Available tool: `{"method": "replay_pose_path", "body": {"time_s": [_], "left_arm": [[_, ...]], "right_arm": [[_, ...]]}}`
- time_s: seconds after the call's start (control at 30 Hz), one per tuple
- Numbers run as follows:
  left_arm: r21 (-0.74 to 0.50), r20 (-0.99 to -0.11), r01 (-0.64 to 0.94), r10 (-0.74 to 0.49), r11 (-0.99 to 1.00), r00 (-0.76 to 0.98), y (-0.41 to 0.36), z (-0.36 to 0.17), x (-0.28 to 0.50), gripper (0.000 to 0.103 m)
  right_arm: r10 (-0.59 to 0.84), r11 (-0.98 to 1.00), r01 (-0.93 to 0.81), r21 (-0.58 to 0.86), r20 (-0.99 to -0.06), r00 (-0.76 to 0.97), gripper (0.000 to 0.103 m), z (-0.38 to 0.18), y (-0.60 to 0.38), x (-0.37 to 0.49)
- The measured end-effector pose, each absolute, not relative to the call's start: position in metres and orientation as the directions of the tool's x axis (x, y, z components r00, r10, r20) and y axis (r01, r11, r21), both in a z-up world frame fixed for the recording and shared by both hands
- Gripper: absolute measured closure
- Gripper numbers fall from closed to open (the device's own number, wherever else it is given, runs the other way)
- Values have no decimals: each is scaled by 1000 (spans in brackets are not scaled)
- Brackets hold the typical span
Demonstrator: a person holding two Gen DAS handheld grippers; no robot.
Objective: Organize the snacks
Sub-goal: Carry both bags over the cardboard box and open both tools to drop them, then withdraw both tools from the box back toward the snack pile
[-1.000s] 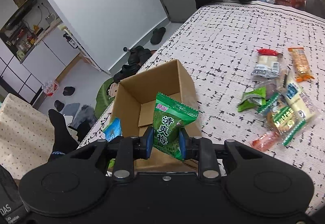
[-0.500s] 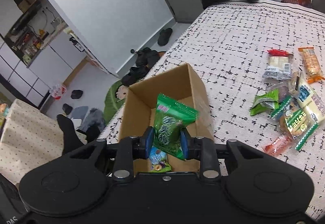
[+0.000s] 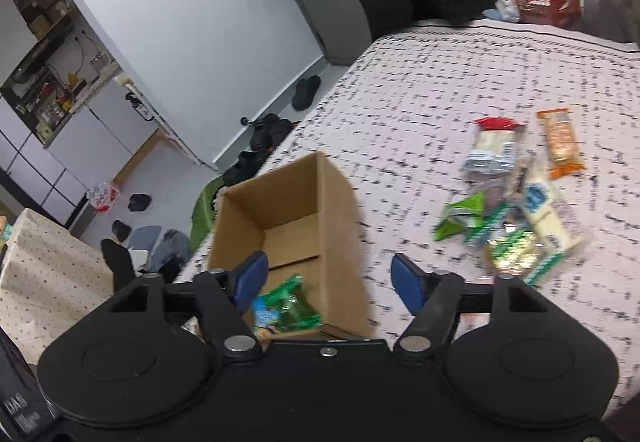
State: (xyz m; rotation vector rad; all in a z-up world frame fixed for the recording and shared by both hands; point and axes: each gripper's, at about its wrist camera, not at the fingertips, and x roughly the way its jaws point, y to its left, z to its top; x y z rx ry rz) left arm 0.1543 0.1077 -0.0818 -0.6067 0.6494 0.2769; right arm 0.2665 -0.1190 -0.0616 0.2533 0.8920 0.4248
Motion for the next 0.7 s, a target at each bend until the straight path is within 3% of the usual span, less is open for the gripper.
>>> {"method": "replay_pose_path", "body": {"time_s": [0.17,0.47,0.57,0.7], "left_arm": [[-431,-630,-377,26,820,776,91,-72,155,8],[-402,-626,-309,-12,862,780,55,-61,158,8],[-407,-612,-301,-13,863,791,47,-59,155,0],[-400,-619,-268,-43,876,784,33,-59,158,0]], "right_arm": [[427,903,-234,360,-703,568,24,-61,-145,261],[403,911,-192,365,-694,596,18,-60,-183,257],[396,913,-177,368,-691,605,18,-60,-195,256],[384,916,-164,366,-686,617,12,-62,-209,256]]}}
